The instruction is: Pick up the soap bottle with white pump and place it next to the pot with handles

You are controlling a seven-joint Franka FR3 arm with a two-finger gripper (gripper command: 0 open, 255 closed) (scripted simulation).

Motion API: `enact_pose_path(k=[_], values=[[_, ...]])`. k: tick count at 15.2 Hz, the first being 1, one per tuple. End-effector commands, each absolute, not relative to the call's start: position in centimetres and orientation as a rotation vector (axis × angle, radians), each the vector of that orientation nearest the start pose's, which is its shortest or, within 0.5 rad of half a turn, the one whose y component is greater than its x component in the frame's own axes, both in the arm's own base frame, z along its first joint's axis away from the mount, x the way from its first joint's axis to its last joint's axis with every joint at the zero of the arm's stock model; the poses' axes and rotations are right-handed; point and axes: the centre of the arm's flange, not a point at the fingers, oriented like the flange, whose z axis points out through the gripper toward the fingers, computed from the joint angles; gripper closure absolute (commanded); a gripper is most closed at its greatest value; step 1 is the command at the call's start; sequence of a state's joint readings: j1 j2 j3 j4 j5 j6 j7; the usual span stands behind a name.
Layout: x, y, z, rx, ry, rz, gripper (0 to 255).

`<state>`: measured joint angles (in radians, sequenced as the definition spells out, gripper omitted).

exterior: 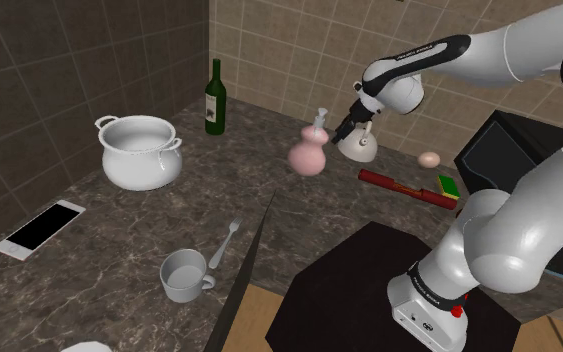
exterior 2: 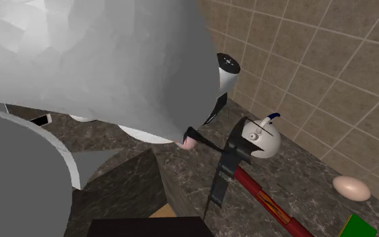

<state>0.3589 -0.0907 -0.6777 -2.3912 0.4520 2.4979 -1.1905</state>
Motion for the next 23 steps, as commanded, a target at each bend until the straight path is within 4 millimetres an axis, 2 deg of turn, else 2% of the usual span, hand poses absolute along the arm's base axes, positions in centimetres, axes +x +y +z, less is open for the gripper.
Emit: enact_pose_path(k=[1, 8, 16, 17, 23], values=[[48.9, -16.7, 35.2, -2.814, -0.802, -0.585, 0], [50.2, -15.7, 31.5, -2.814, -0.802, -0.585, 0], [50.2, -15.7, 31.5, -2.814, -0.802, -0.584, 0], [50.2, -15.7, 31.5, -2.814, -0.802, -0.584, 255], [50.2, -15.7, 31.5, -2.814, -0.802, -0.584, 255]])
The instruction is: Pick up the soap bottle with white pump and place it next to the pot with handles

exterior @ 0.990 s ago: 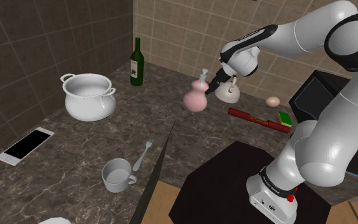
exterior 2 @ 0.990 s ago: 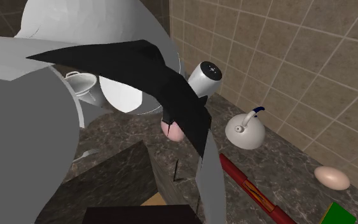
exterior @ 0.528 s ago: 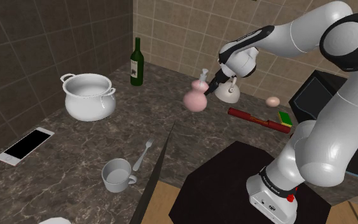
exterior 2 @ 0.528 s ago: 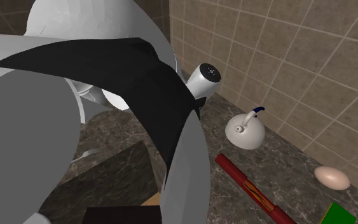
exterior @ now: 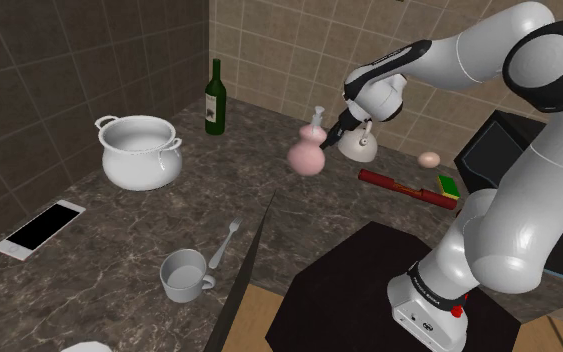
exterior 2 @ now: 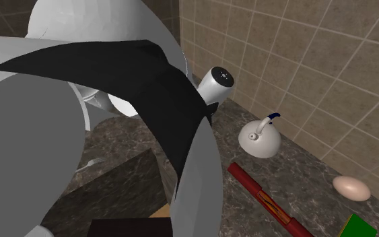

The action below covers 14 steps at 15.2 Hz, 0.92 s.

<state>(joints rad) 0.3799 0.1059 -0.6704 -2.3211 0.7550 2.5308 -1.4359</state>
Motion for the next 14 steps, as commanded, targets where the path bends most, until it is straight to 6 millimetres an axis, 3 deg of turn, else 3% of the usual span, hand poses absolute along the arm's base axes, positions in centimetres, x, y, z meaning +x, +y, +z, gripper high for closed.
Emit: enact_pose_path(k=[1, 3, 14], values=[[50.2, -15.7, 31.5, -2.814, -0.802, -0.584, 255], [50.2, -15.7, 31.5, -2.814, -0.802, -0.585, 255], [50.2, -15.7, 37.3, -2.814, -0.802, -0.585, 255]])
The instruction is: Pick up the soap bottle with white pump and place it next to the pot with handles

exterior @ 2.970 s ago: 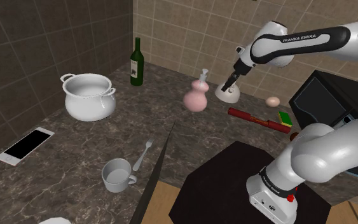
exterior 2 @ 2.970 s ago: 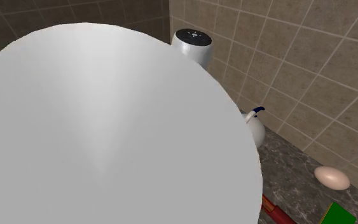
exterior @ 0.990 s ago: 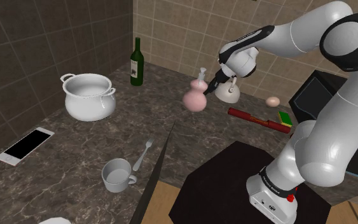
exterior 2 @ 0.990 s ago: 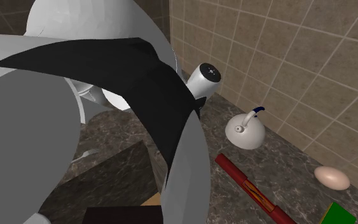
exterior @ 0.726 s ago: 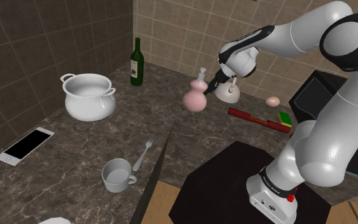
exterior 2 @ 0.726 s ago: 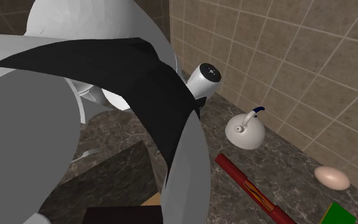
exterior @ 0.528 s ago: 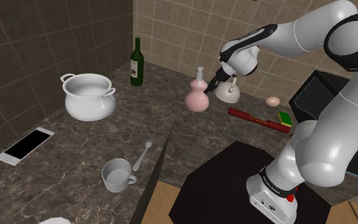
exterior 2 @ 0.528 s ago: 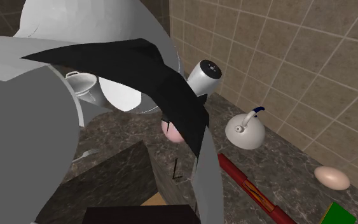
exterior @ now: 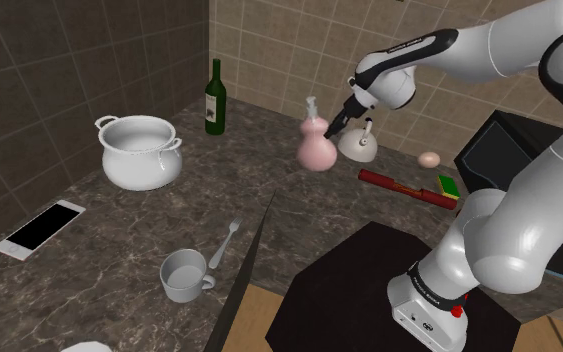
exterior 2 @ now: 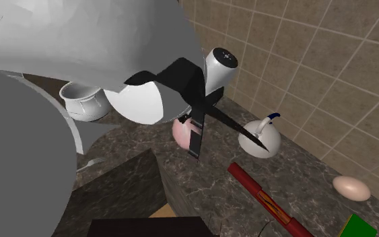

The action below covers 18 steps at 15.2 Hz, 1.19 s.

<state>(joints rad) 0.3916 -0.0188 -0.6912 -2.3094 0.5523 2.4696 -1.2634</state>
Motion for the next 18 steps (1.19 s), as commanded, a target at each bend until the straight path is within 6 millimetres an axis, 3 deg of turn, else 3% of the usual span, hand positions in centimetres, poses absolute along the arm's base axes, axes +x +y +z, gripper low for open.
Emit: enact_pose_path(k=[1, 18], values=[[50.2, -15.7, 37.9, -2.814, -0.802, -0.585, 255], [50.2, -15.7, 46.8, -2.814, -0.802, -0.585, 255]])
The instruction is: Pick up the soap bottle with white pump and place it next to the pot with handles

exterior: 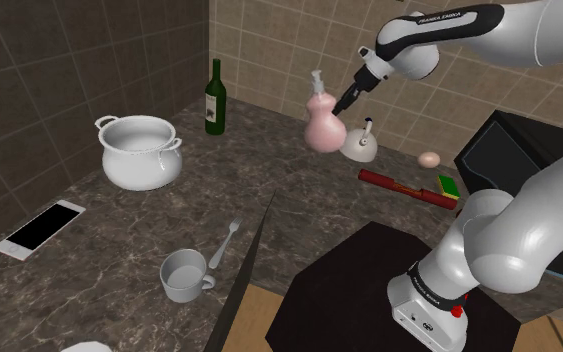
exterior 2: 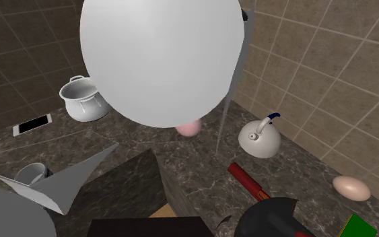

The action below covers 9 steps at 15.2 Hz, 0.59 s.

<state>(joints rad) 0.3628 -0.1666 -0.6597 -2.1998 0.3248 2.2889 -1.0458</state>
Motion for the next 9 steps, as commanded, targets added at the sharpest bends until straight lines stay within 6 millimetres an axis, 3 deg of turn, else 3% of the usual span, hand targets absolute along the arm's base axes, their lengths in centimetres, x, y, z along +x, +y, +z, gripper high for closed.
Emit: enact_pose_path(k=[1, 9], values=[[50.2, -15.7, 47.4, -2.814, -0.802, -0.585, 255], [50.2, -15.7, 51.6, -2.814, -0.802, -0.585, 255]])
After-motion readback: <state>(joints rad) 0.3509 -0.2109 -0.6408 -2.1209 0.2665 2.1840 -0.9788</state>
